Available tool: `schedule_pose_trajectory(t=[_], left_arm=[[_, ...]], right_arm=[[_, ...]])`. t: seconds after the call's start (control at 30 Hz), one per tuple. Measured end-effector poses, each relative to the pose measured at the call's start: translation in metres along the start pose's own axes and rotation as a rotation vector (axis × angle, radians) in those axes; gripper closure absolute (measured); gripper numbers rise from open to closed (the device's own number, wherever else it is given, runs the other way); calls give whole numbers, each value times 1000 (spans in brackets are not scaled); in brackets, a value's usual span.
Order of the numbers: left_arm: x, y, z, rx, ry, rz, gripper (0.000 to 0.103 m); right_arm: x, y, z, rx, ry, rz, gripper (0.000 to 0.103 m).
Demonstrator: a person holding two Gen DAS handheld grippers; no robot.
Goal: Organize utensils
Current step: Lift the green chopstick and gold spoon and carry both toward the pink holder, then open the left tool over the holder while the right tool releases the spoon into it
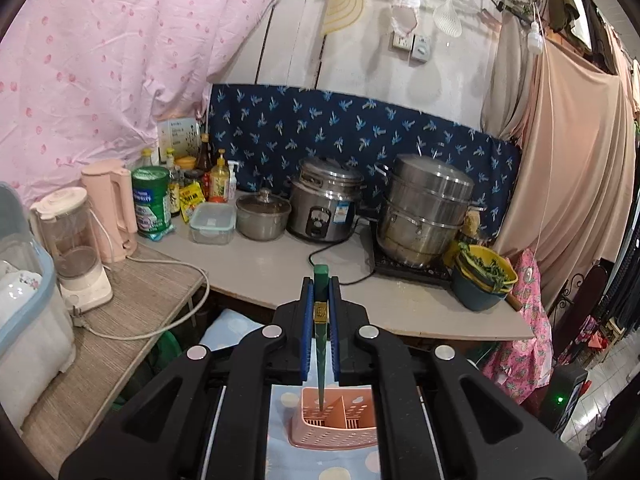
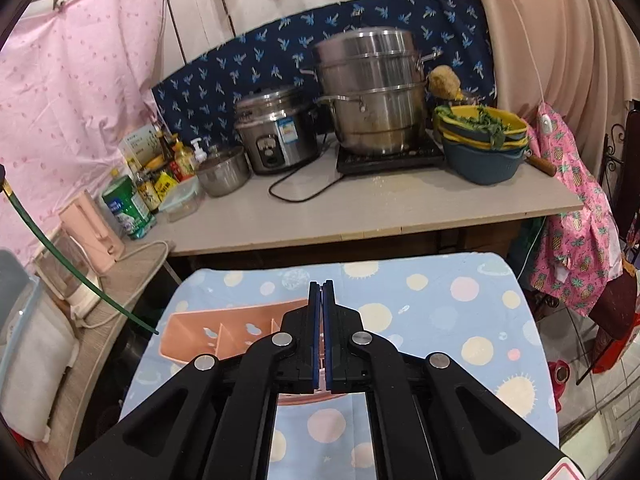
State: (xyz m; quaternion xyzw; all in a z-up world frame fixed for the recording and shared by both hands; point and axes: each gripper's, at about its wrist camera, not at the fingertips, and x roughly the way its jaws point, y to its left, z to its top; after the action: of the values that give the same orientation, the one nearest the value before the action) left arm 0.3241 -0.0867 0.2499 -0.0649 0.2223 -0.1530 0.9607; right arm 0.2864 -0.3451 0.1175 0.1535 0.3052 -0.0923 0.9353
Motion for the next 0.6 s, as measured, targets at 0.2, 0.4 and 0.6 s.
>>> schedule_pose_trajectory(t=[0.2,0.4,0.6], left_arm=[[42,6,-29,6,80,24,96],[59,11,-45,6,128,40,95],[52,16,-48,11,115,66,74]], right_arm=[[31,-2,-11,-9,51,-8,101],[46,0,-18,-19,72,-4,99],[30,-3,-17,-7,42,0,87]])
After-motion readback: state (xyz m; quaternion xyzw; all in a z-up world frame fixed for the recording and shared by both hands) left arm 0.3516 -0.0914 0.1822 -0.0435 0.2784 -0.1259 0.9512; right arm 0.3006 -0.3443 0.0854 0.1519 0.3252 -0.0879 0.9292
